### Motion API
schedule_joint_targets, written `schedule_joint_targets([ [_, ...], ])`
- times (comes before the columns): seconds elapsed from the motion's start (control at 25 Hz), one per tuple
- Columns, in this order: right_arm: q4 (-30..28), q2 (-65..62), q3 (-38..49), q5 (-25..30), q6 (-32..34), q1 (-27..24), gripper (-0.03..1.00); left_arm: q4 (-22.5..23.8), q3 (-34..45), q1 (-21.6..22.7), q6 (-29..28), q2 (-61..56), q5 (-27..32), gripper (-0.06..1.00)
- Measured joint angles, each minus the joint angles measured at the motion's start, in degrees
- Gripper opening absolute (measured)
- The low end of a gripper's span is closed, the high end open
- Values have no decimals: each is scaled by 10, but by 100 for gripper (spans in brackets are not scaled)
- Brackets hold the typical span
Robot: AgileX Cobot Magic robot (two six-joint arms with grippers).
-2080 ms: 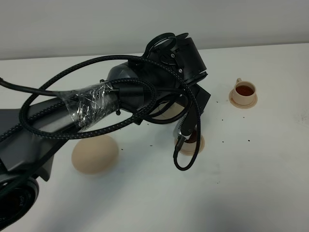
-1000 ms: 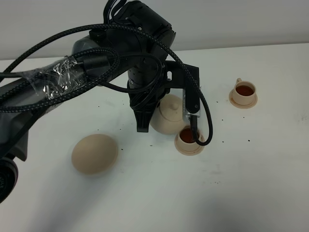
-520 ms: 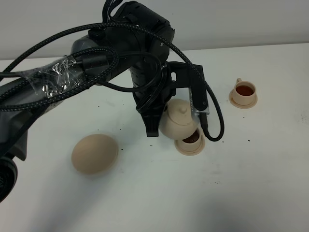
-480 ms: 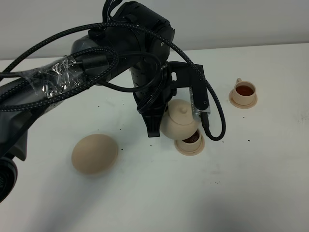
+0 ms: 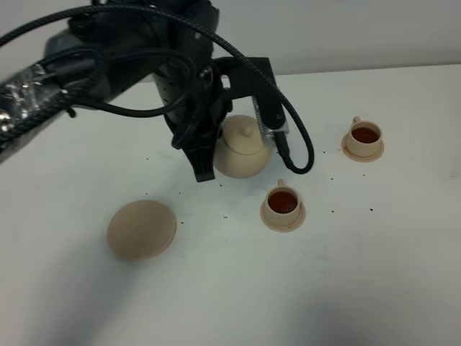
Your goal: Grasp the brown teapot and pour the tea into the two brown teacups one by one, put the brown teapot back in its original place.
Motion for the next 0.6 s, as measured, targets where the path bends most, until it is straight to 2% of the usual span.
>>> schedule_joint_targets([
  [0.24,0,0,0,0,0,0,24,-4,113,49,-2,-79,-8,12],
  [0.4,0,0,0,0,0,0,24,-15,207,78,-9,-120,-82,12],
  [0.6,0,0,0,0,0,0,24,-27,285,102,-33,-148,-153,12],
])
